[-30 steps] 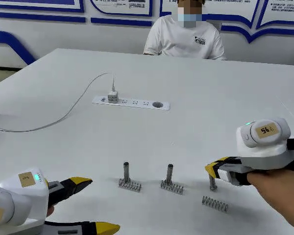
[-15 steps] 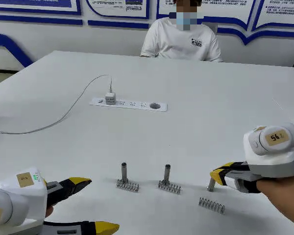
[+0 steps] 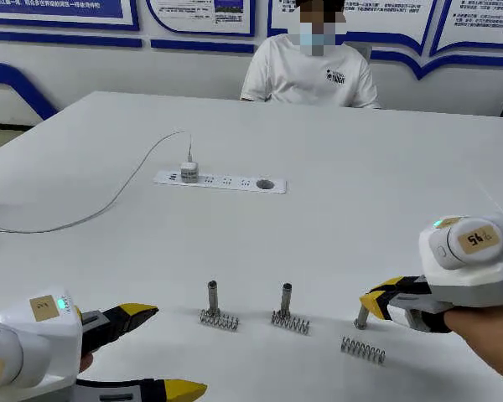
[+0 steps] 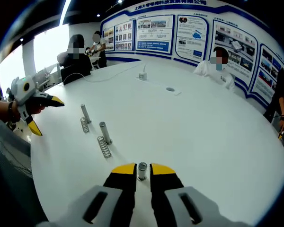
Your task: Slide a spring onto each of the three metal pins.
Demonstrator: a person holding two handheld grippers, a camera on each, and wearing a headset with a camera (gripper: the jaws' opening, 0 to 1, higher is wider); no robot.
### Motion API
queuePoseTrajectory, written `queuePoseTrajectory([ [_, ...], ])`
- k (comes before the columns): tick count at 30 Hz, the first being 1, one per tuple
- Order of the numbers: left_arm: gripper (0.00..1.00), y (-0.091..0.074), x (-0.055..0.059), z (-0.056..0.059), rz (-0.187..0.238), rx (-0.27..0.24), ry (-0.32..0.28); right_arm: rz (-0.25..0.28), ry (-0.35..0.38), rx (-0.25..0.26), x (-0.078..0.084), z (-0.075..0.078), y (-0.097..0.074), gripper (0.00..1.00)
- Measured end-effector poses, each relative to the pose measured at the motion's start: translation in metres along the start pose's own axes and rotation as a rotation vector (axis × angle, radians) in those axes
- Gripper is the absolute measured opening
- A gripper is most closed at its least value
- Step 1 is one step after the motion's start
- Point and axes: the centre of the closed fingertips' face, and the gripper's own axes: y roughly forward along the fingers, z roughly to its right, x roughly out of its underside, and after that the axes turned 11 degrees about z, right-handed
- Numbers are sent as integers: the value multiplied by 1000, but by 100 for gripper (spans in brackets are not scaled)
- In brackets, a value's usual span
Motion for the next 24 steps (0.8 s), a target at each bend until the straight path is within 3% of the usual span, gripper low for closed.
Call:
queuePoseTrajectory([
  [10,72,2,0,3,-1,5,-2,-21,-21,-45,9,-11,-13,13],
  [17,72,2,1,5,-8,11,-2,-53,-56,-164,17,-38,-11,13],
  [24,72,3,1,9,-9,17,-4,-107,-104,-241,24,-54,0,14],
])
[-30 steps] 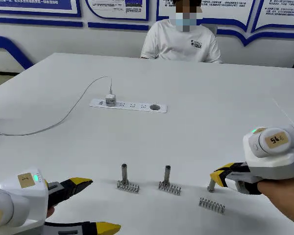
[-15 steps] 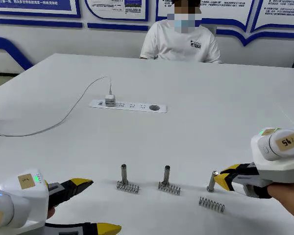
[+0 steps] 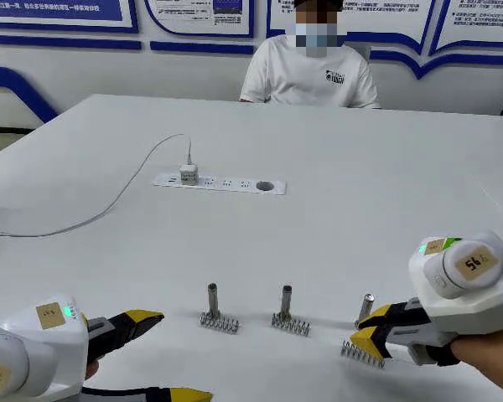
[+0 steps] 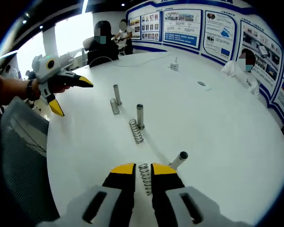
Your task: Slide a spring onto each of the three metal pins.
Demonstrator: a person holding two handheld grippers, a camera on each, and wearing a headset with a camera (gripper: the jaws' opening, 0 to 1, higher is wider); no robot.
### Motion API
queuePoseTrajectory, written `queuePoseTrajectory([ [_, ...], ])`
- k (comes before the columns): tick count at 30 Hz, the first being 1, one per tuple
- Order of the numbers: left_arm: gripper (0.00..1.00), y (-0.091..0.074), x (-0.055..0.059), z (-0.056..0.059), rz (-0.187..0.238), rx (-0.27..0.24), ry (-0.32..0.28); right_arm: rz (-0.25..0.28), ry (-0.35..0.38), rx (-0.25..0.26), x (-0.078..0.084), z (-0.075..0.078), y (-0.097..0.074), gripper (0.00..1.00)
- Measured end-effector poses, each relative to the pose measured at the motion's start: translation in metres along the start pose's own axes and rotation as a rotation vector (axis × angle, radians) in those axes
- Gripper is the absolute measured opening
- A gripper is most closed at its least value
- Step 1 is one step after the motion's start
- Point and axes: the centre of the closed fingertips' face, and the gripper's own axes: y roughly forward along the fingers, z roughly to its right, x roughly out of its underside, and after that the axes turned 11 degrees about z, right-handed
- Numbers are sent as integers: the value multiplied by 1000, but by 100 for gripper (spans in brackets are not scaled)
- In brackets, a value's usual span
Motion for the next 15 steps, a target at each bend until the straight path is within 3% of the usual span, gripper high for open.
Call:
queuePoseTrajectory([
  [15,72,-1,3,2,-7,0,-6,-143,-119,-55,11,1,18,14],
])
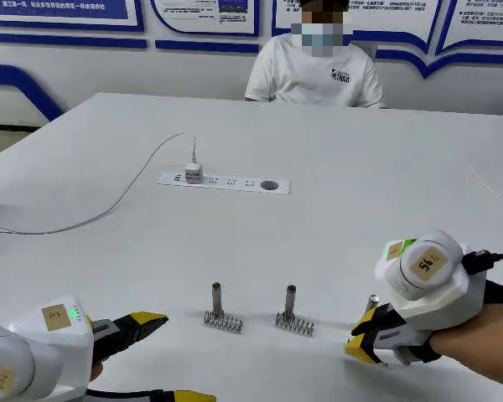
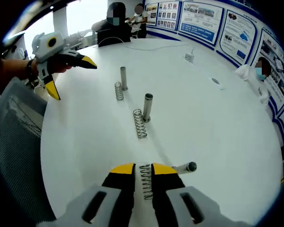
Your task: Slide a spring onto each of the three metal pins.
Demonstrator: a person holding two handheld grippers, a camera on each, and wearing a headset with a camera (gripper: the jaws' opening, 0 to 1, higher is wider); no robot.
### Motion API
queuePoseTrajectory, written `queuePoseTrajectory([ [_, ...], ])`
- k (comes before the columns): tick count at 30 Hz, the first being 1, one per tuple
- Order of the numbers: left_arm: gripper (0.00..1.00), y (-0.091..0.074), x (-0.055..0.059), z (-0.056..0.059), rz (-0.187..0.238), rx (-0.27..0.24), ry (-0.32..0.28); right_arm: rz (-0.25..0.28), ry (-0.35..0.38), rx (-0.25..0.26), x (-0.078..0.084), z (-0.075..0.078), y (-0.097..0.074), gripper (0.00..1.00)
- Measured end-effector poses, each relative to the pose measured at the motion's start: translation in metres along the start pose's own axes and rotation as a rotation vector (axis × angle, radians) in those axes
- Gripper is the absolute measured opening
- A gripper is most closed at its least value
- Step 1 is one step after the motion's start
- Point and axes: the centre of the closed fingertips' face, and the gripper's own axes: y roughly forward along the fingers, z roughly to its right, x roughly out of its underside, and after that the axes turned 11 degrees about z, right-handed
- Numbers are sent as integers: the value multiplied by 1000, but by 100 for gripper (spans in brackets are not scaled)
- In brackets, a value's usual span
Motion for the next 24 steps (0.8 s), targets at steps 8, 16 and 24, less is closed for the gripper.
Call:
queuePoseTrajectory([
  [8,72,-1,1,-1,2,-3,-4,-73,-58,-32,9,-1,7,14],
  [16,72,-2,3,-2,2,-8,-14,-100,-71,-55,11,0,11,13],
  [24,72,-2,3,-4,4,-14,-15,-96,-54,-58,11,1,11,12],
])
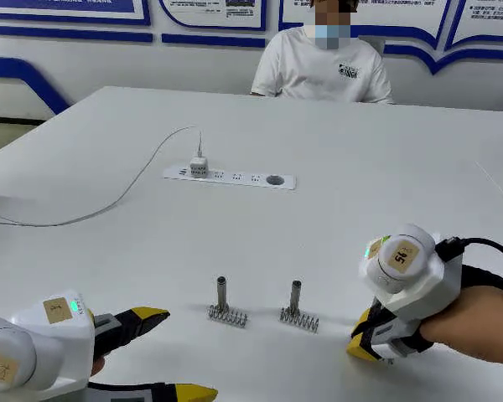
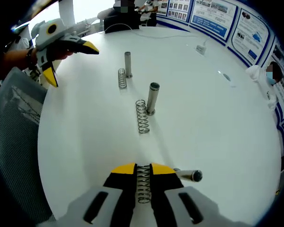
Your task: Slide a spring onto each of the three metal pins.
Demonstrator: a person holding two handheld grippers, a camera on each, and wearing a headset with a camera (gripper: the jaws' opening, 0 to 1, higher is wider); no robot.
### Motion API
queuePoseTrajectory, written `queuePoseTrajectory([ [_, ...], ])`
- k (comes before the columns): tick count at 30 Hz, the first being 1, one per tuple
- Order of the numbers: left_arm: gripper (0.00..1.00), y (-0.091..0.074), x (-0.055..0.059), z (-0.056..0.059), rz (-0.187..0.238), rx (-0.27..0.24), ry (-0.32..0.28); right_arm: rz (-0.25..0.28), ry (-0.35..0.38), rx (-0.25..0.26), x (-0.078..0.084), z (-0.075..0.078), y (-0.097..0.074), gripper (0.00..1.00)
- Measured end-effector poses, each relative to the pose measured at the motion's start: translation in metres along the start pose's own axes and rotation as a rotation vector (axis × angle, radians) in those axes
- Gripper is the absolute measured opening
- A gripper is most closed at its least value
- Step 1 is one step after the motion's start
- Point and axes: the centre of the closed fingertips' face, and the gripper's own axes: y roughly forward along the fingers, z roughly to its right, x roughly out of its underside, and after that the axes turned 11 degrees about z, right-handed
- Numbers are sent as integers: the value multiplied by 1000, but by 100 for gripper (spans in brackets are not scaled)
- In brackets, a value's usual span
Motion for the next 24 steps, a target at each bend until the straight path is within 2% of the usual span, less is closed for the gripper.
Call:
queuePoseTrajectory([
  [7,71,0,0,1,0,0,2,57,31,22,-8,3,-11,12],
  [24,71,4,-3,5,3,19,7,131,88,92,-2,8,-34,12],
])
